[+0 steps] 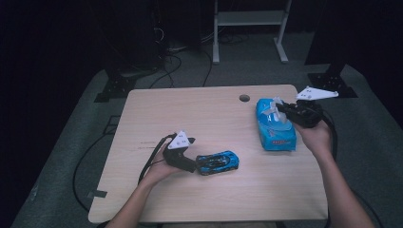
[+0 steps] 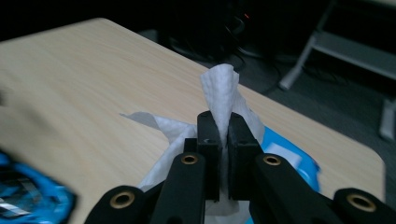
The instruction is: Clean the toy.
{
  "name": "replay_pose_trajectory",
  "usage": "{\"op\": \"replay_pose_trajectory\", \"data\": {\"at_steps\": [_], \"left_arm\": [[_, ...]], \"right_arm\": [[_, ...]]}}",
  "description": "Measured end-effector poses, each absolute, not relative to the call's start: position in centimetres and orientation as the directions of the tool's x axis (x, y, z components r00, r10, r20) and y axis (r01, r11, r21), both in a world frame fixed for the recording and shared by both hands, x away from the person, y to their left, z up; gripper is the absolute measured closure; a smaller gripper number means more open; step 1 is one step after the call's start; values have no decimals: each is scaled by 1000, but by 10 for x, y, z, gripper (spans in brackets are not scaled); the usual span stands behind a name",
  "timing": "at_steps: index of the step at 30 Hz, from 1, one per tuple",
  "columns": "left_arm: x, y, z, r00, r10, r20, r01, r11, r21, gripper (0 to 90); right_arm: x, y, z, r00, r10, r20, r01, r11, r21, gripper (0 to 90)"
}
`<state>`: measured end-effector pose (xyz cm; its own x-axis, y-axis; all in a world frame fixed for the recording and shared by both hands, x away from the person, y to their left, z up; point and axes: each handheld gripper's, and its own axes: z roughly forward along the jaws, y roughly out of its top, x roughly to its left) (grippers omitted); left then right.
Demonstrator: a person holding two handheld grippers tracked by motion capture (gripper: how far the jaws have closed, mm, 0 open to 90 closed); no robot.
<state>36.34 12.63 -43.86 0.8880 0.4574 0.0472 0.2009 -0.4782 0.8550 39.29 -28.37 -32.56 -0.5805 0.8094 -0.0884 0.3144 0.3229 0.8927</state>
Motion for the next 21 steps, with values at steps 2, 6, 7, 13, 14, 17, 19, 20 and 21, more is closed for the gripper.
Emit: {"op": "replay_pose_trajectory", "data": {"at_steps": [2,6,7,13,14,17,19,20,21], "left_arm": [[362,125,-439,893,447,52,196,-492,849,82],[360,120,-445,904,423,57,189,-516,835,80],[360,119,-446,906,419,56,189,-518,834,80],[358,117,-448,923,383,41,183,-529,829,80],[358,117,-448,924,380,40,183,-532,827,80],[358,117,-449,927,373,36,183,-536,824,80],[358,117,-451,931,363,35,182,-545,818,80],[358,117,-451,932,361,35,182,-549,816,80],[358,116,-452,932,359,38,179,-552,814,80]], "right_arm": [[381,-274,-321,-624,776,-92,279,332,901,851],[348,-236,-324,-754,652,-83,224,373,900,850],[345,-230,-326,-770,633,-77,220,378,899,850],[332,-191,-354,-882,468,58,270,400,876,846],[333,-186,-359,-892,445,77,280,412,867,846],[335,-176,-368,-906,411,99,296,449,843,843],[340,-168,-378,-916,383,119,313,497,809,842],[348,-161,-389,-920,346,187,360,552,752,831],[348,-161,-389,-920,346,187,360,552,752,831]]}}
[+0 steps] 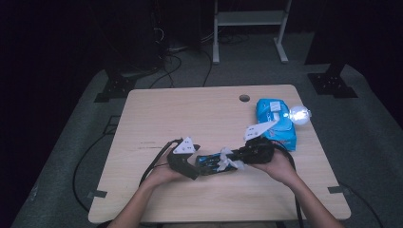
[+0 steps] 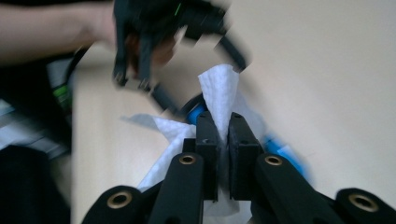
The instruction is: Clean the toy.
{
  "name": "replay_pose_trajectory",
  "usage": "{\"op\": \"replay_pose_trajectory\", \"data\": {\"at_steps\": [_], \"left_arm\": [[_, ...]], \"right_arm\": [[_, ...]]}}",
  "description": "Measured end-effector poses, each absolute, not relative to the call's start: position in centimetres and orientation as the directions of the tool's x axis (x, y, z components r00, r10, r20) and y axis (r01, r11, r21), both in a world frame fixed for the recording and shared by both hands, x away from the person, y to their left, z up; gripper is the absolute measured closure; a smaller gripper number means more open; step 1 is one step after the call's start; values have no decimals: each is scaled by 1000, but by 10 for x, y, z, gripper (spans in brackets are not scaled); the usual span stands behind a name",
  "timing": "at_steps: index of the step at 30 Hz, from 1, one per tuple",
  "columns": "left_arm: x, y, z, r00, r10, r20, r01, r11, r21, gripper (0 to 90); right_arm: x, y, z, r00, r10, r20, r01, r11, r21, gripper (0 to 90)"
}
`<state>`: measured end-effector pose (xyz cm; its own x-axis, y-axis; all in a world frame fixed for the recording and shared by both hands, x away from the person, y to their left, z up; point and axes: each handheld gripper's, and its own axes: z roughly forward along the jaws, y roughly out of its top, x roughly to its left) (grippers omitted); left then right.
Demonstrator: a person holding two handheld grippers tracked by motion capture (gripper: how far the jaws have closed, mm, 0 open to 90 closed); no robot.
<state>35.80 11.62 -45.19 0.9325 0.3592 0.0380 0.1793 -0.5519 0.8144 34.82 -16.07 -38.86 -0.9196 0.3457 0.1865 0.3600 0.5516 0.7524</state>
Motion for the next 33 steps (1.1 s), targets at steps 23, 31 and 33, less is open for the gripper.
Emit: {"op": "replay_pose_trajectory", "data": {"at_steps": [23,31,33], "left_arm": [[360,110,-472,949,312,39,189,-664,723,186],[362,112,-472,953,301,35,181,-657,732,223],[362,112,-472,953,300,33,181,-654,734,223]], "right_arm": [[360,-141,-448,-904,421,72,328,578,747,730],[361,-160,-451,-887,454,89,365,567,738,796],[363,-166,-452,-875,479,72,373,571,731,799]]}}
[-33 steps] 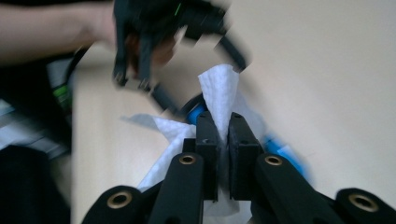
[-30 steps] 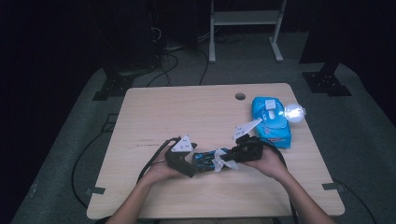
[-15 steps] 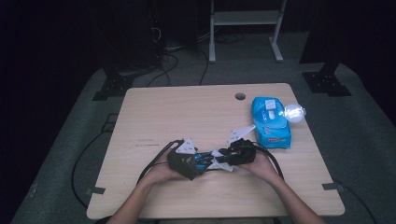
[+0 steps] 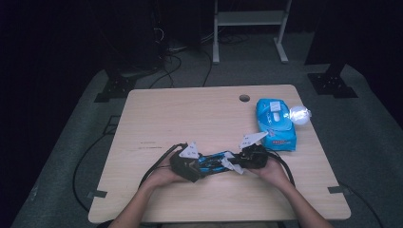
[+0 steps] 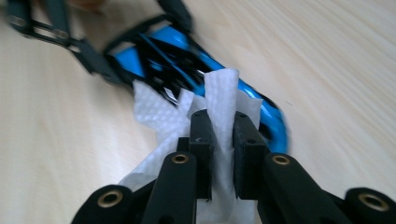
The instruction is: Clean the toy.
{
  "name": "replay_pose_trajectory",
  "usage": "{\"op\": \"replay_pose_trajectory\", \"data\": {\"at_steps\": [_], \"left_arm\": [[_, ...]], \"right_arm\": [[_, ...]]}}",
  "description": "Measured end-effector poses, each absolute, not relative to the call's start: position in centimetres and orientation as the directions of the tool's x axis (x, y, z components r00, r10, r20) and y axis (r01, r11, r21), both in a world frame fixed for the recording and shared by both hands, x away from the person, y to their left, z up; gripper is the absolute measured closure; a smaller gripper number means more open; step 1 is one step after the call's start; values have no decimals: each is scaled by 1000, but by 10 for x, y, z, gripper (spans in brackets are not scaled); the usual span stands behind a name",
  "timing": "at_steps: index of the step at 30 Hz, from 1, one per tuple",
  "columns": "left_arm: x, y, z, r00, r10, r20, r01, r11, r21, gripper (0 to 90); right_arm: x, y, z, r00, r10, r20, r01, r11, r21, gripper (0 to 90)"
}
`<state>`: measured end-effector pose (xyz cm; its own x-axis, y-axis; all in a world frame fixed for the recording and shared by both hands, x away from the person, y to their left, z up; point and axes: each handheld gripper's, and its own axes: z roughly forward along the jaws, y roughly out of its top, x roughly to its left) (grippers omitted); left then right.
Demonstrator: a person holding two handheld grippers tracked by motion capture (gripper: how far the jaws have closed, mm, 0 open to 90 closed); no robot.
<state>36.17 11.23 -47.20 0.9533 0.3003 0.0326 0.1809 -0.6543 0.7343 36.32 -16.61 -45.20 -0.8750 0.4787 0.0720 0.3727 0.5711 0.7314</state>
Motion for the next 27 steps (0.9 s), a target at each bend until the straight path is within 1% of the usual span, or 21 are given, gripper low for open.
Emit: {"op": "replay_pose_trajectory", "data": {"at_steps": [3,5,8,11,12,13,16,18,20,23,26,27], "left_arm": [[362,112,-473,953,301,33,181,-652,736,222],[362,113,-473,954,299,36,177,-653,736,220],[363,113,-474,953,300,30,181,-650,738,220],[363,113,-475,954,300,18,190,-648,738,219],[363,113,-475,954,299,19,188,-648,738,220],[363,112,-475,954,297,25,183,-651,737,222],[363,112,-475,954,298,23,185,-648,739,222],[363,112,-475,954,298,20,186,-645,741,222],[364,112,-475,954,299,26,183,-650,738,220],[364,112,-475,954,298,26,184,-653,735,217],[364,111,-476,954,297,30,181,-653,735,217],[364,110,-475,954,298,34,179,-657,732,216]], "right_arm": [[364,-171,-454,-862,500,79,392,561,729,802],[360,-167,-453,-862,503,62,379,560,736,805],[354,-153,-452,-885,458,88,357,544,760,805],[350,-145,-451,-899,435,50,318,570,757,803],[351,-147,-451,-898,437,62,328,566,756,803],[353,-150,-452,-894,442,70,337,562,755,804],[360,-171,-455,-860,509,35,367,570,735,805],[363,-180,-457,-845,532,57,398,553,732,806],[362,-179,-457,-844,534,52,395,553,734,806],[356,-167,-455,-864,502,41,359,557,749,805],[352,-154,-453,-891,442,101,351,532,771,803],[350,-150,-453,-897,435,79,332,547,769,803]]}}
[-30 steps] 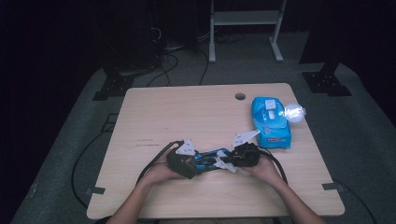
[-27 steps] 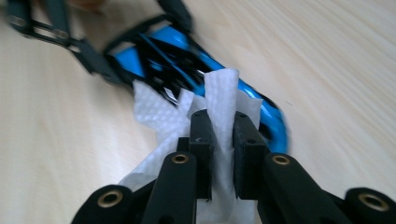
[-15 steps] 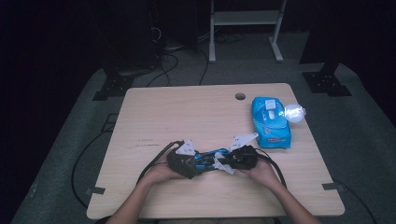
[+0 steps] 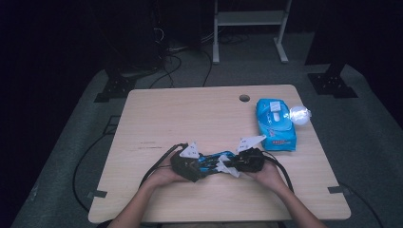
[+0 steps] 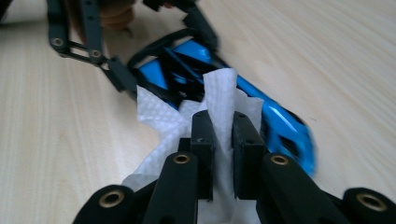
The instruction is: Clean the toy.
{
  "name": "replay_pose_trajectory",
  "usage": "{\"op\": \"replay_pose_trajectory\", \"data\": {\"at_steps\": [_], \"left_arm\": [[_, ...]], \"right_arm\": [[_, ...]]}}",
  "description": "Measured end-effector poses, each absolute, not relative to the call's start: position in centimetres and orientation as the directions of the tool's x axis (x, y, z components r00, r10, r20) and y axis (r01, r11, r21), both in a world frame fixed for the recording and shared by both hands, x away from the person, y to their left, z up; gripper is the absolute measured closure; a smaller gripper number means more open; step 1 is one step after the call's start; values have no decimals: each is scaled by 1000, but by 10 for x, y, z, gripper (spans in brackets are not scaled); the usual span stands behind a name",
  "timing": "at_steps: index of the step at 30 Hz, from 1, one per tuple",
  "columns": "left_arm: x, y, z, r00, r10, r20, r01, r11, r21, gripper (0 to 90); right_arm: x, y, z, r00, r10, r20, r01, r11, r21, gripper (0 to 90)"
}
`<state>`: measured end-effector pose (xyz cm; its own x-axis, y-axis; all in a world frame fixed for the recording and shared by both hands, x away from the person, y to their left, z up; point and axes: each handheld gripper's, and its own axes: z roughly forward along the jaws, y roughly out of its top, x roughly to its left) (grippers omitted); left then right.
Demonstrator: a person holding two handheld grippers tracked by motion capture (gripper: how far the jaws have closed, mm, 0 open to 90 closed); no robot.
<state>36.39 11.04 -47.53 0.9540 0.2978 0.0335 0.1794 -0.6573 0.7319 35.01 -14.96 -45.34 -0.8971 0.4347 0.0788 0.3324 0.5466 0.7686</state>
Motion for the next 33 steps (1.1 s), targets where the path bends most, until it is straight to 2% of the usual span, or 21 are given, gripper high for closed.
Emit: {"op": "replay_pose_trajectory", "data": {"at_steps": [2,9,15,18,20,25,27,33], "left_arm": [[364,111,-475,955,295,30,180,-657,732,217],[365,114,-474,955,297,15,192,-655,731,219],[365,113,-475,955,296,15,191,-656,731,220],[365,112,-475,955,296,17,191,-656,730,220],[365,113,-474,955,297,16,192,-657,729,219],[364,118,-473,950,312,8,206,-646,735,188],[364,118,-473,955,296,-1,200,-643,739,228],[364,114,-474,956,293,12,191,-654,732,245]], "right_arm": [[349,-148,-452,-902,429,56,315,562,765,801],[366,-183,-458,-840,536,88,417,533,737,802],[356,-167,-454,-866,498,45,359,556,749,802],[351,-152,-452,-892,445,77,340,548,764,801],[348,-146,-452,-898,437,42,313,571,759,800],[359,-165,-455,-872,475,121,389,520,761,801],[363,-173,-456,-859,492,140,411,501,762,801],[360,-172,-454,-855,510,93,393,521,758,802]]}}
